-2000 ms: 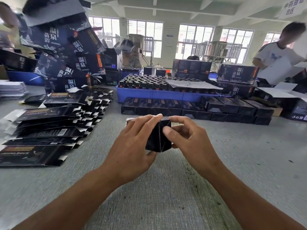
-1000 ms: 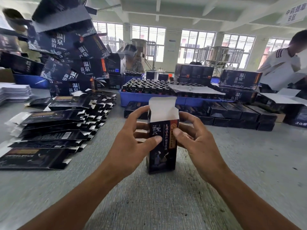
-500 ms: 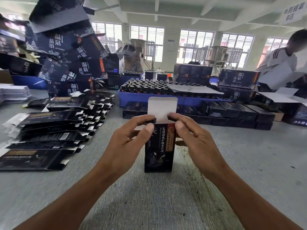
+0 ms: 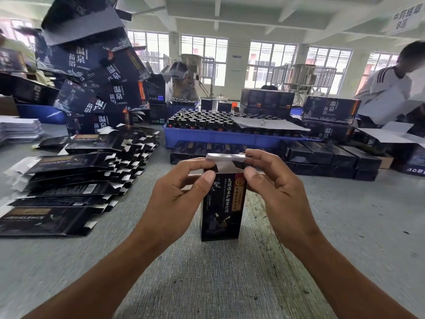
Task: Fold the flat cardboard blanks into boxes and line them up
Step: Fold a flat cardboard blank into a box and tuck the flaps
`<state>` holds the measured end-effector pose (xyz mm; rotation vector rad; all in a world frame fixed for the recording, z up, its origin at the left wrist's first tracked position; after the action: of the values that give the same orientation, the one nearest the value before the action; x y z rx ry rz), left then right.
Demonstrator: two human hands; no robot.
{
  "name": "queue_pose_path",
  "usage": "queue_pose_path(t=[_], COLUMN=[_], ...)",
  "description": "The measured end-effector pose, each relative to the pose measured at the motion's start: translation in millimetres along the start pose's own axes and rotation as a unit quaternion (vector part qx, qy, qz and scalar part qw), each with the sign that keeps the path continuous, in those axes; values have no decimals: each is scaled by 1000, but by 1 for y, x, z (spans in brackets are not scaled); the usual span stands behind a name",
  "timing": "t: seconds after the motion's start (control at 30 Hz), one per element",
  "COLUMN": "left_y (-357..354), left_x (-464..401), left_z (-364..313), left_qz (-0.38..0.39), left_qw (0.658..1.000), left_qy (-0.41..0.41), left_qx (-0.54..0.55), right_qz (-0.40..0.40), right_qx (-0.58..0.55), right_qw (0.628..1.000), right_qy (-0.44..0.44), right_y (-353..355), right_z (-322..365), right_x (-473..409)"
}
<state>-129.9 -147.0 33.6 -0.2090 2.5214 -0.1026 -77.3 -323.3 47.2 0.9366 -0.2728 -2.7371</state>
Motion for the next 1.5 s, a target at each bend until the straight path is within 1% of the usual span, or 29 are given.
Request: queue_pose_path(t=[0.17, 0.37, 0.47, 0.63, 0.73, 0.9, 0.97, 1.07, 1.13, 1.2, 1.27, 1.33, 1.4, 1.5], left_y=[-1, 1, 2, 2, -2, -4, -4, -3, -3, -5, -3, 2, 12, 32], left_x=[1, 1, 1, 1, 3, 5, 4, 5, 5, 7, 7, 3, -2, -5], left_z=[-2, -2, -1, -4, -8, -15, -16, -14, -3, 12, 21, 21, 24, 38], left_qz=[1, -24, -28, -22, -15, -14, -9, -7, 15, 49, 54, 24, -23, -109], left_qw=[1000, 998, 998, 1000, 997, 982, 978, 976, 981, 984, 984, 986, 989, 987], left_qy=[-4, -3, -2, -22, -52, -126, -137, -143, -103, -30, 6, 4, 13, 79], left_qx=[3, 51, 49, 6, -51, -141, -158, -167, -164, -170, -168, -168, -149, -84], right_qz=[-29, -35, -39, -36, -34, -44, -51, -63, -65, -49, -6, 43, 73, 143], right_qx=[8, -3, -10, 1, 23, 118, 168, 209, 211, 214, 270, 340, 386, 425], right_qw=[1000, 999, 999, 999, 999, 990, 981, 971, 972, 974, 962, 939, 919, 893], right_qy=[2, -3, 0, 11, 22, 59, 83, 99, 84, 64, 42, 16, 18, 48], right_y=[1, 2, 2, 3, 3, 4, 4, 4, 4, 1, -9, -20, -29, -46], right_z=[0, -2, -2, -2, -2, -2, 0, 1, -3, -9, -18, -29, -33, -35], right_x=[1, 1, 1, 1, 1, 2, 3, 3, 4, 5, 6, 9, 10, 16])
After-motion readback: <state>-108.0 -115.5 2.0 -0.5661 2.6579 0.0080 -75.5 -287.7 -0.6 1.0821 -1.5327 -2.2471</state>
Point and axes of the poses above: each hand's wrist, its own x-axis away from the middle knuckle, its own y-axis out of the back of the hand, z = x × y, the point moved 7 cm from there along -x, towards the middle knuckle, and after that the axes turned 14 degrees about x, right-handed, at the moved point
